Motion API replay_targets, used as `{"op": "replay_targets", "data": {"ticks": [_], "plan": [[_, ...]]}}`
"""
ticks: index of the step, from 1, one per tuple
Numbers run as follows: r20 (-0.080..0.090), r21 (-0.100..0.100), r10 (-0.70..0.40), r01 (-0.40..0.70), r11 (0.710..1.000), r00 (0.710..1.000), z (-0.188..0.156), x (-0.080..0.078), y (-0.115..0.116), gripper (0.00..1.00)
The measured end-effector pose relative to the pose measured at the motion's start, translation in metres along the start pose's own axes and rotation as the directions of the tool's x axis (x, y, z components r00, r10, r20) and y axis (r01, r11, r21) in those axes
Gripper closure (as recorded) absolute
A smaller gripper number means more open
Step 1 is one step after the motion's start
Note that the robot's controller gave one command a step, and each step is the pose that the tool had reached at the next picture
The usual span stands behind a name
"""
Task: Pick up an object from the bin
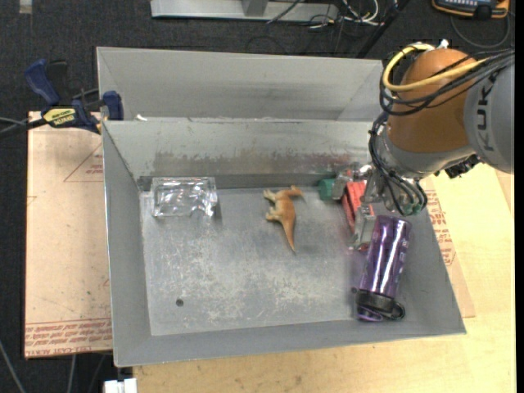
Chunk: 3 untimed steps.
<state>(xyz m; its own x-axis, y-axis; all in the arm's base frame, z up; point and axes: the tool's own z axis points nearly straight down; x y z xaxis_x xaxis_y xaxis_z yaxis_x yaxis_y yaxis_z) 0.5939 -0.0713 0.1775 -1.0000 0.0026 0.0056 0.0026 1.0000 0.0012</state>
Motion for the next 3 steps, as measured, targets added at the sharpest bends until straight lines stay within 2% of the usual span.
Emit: {"op": "replay_targets", "data": {"ticks": [1, 2, 3], "plan": [[0.007, 0.001, -0.001, 0.001, 1.0, 1.0, -0.005, -0.002, 0.0, 0.0], [0.012, 0.001, -0.067, 0.067, 0.998, 0.998, 0.031, 0.017, -0.021, 0.0], [0.004, -0.002, -0.211, 0.211, 0.978, 0.978, 0.037, 0.071, -0.044, 0.0]]}}
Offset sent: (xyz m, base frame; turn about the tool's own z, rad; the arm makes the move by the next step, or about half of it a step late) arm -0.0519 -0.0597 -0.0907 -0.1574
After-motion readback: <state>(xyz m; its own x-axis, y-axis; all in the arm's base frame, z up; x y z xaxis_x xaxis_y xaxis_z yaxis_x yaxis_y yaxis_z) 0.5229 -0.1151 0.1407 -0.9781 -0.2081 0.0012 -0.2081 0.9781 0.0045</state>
